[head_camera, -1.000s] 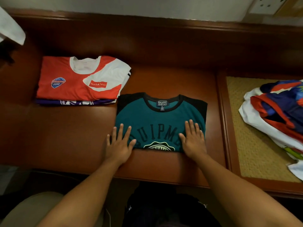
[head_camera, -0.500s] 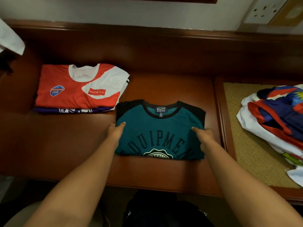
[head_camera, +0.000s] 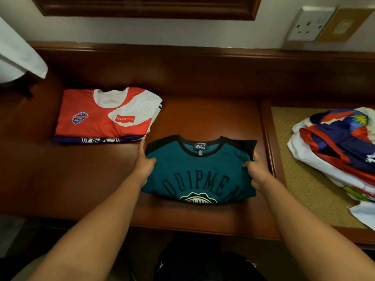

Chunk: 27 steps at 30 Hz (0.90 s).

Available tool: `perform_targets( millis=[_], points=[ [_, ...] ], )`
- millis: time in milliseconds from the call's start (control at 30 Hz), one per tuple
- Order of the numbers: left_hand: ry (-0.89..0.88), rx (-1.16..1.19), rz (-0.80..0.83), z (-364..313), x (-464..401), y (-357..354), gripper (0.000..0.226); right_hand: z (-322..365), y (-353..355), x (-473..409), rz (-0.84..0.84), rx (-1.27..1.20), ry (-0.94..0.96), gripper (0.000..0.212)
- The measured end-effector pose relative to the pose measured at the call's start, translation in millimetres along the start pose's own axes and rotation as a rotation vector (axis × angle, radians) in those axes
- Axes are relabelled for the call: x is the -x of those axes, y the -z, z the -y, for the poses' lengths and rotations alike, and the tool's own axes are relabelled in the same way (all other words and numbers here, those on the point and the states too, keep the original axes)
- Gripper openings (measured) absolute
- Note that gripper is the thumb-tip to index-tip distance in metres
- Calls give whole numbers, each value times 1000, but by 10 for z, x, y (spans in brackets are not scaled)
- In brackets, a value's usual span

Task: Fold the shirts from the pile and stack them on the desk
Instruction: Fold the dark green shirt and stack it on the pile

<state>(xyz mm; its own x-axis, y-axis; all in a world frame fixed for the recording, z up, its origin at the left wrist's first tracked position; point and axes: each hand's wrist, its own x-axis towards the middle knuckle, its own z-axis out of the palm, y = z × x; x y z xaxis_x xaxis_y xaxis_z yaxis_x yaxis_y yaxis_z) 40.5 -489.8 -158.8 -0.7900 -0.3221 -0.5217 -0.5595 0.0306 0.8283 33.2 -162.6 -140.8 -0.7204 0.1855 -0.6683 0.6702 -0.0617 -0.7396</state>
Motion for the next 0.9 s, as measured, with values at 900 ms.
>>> perform_targets(
  millis=[900],
  points=[
    [-159, 155, -215, -1379, -1020, 2339, 52, 1411, -2528, 128, 236, -93, 350, 60]
  ],
)
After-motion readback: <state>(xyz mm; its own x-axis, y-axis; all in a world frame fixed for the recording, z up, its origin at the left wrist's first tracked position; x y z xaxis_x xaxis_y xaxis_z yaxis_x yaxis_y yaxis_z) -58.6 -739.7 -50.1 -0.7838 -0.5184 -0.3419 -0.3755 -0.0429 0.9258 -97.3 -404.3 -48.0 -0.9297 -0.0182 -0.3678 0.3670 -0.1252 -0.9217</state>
